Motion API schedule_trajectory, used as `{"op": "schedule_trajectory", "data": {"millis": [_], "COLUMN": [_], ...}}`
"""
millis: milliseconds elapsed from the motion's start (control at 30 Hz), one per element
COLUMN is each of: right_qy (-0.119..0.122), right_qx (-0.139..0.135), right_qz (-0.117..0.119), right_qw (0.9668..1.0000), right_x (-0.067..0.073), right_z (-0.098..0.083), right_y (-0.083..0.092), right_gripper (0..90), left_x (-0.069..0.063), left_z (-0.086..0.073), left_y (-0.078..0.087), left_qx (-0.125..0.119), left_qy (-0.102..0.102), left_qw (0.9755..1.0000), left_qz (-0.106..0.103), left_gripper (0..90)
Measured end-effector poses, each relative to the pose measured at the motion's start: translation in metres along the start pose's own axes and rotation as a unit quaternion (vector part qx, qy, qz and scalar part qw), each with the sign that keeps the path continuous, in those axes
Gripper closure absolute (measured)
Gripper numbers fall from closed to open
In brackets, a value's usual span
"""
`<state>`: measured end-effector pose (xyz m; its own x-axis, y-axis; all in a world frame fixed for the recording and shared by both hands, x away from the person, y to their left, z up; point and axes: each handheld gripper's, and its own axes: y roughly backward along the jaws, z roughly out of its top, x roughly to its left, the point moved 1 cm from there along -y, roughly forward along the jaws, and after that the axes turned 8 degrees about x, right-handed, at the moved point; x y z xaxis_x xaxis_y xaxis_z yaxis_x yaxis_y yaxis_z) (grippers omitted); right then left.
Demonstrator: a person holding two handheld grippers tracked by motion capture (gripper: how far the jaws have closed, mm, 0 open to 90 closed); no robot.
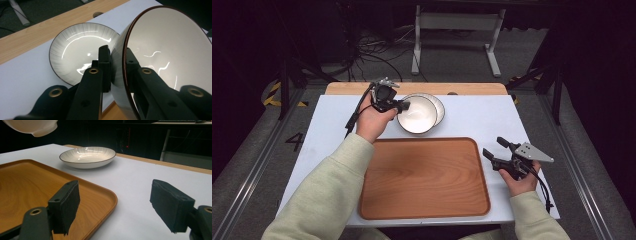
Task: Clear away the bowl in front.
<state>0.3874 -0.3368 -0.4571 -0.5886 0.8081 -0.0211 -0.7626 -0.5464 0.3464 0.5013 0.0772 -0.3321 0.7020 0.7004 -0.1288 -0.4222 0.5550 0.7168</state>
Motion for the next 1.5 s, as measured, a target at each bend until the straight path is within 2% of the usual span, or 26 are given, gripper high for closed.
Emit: {"op": "schedule_trajectory", "data": {"millis": [233,367,533,833,967,1333,1400,1500], "right_qy": [0.000,0.000,0.000,0.000,0.001,0.000,0.001,0.000], "right_qx": [-0.001,0.000,0.000,0.000,0.000,-0.001,0.000,0.000], "right_qz": [0.000,-0.001,-0.001,-0.001,-0.001,0.000,0.000,-0.001], "right_qw": [1.0000,1.0000,1.0000,1.0000,1.0000,1.0000,1.0000,1.0000], "right_x": [0.000,0.000,0.000,0.000,0.000,0.000,0.000,0.000], "right_z": [0.000,0.000,0.000,0.000,0.000,0.000,0.000,0.000], "right_y": [0.000,0.000,0.000,0.000,0.000,0.000,0.000,0.000], "right_gripper": [24.6,24.4,24.2,24.2,24.1,23.9,23.8,23.8], "left_x": [-0.009,-0.014,-0.019,-0.031,-0.035,-0.043,-0.044,-0.045], "left_z": [-0.001,-0.001,-0.003,-0.009,-0.011,-0.018,-0.021,-0.026], "left_y": [0.010,0.015,0.021,0.025,0.024,0.015,0.012,0.006], "left_qx": [0.010,0.021,0.023,0.041,0.054,0.083,0.090,0.099], "left_qy": [-0.016,-0.034,-0.045,-0.077,-0.099,-0.125,-0.135,-0.140], "left_qw": [0.9998,0.9990,0.9983,0.9954,0.9928,0.9871,0.9850,0.9831], "left_qz": [-0.010,-0.020,-0.027,-0.039,-0.039,-0.056,-0.059,-0.064], "left_gripper": [81.4,81.4,81.4,81.5,81.5,81.5,81.4,81.4]}}
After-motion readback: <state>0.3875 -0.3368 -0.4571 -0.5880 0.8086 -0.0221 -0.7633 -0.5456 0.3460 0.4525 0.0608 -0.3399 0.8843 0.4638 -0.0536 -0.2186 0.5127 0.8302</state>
